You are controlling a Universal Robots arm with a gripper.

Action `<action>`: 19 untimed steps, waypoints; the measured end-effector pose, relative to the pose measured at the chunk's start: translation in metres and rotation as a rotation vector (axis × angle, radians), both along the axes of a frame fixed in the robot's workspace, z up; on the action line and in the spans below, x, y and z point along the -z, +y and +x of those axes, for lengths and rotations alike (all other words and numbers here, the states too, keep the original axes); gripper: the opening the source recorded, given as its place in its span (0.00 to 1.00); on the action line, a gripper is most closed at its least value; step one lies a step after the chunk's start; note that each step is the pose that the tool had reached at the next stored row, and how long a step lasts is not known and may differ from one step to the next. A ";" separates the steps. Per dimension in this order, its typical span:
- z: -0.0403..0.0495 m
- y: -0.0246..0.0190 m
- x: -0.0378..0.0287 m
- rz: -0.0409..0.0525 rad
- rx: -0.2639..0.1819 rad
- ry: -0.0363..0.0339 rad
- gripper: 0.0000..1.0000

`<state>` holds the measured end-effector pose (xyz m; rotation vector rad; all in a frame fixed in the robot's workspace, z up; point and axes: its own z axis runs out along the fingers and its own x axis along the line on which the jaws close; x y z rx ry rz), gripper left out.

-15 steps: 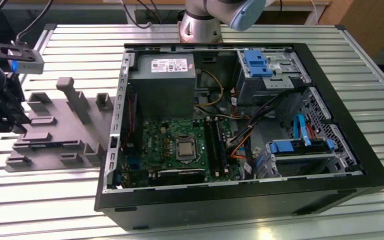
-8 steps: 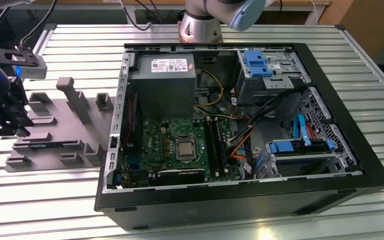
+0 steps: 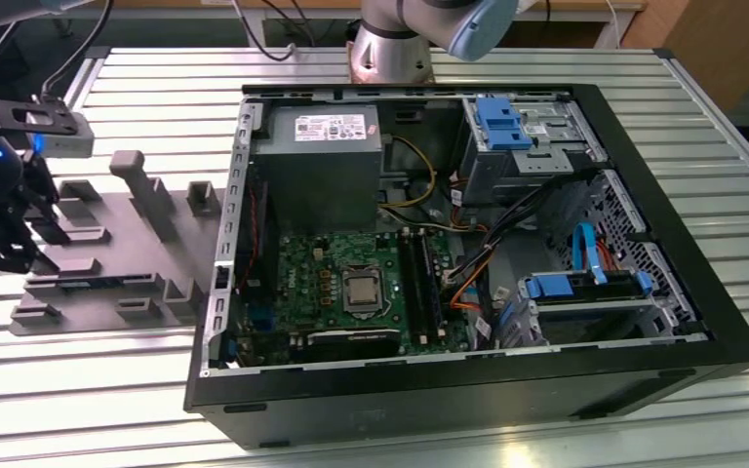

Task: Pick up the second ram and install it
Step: 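Pick up the second ram and move it above second insertion slot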

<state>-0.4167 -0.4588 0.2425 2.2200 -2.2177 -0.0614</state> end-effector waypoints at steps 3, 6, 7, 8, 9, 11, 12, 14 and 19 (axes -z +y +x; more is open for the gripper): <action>0.0000 -0.0002 0.0054 -0.0001 0.000 -0.0014 0.45; 0.0001 -0.0003 0.0109 -0.0005 0.000 -0.0028 0.45; 0.0001 -0.0004 0.0128 -0.0007 0.000 -0.0033 0.45; 0.0001 -0.0004 0.0145 -0.0009 0.000 -0.0037 0.45; 0.0001 -0.0004 0.0164 -0.0011 0.000 -0.0041 0.45; 0.0000 -0.0005 0.0199 -0.0012 0.000 -0.0049 0.45; 0.0000 -0.0005 0.0217 -0.0012 0.000 -0.0053 0.45; 0.0000 -0.0006 0.0254 -0.0014 0.000 -0.0063 0.45; 0.0001 -0.0009 0.0342 -0.0025 0.000 -0.0097 0.45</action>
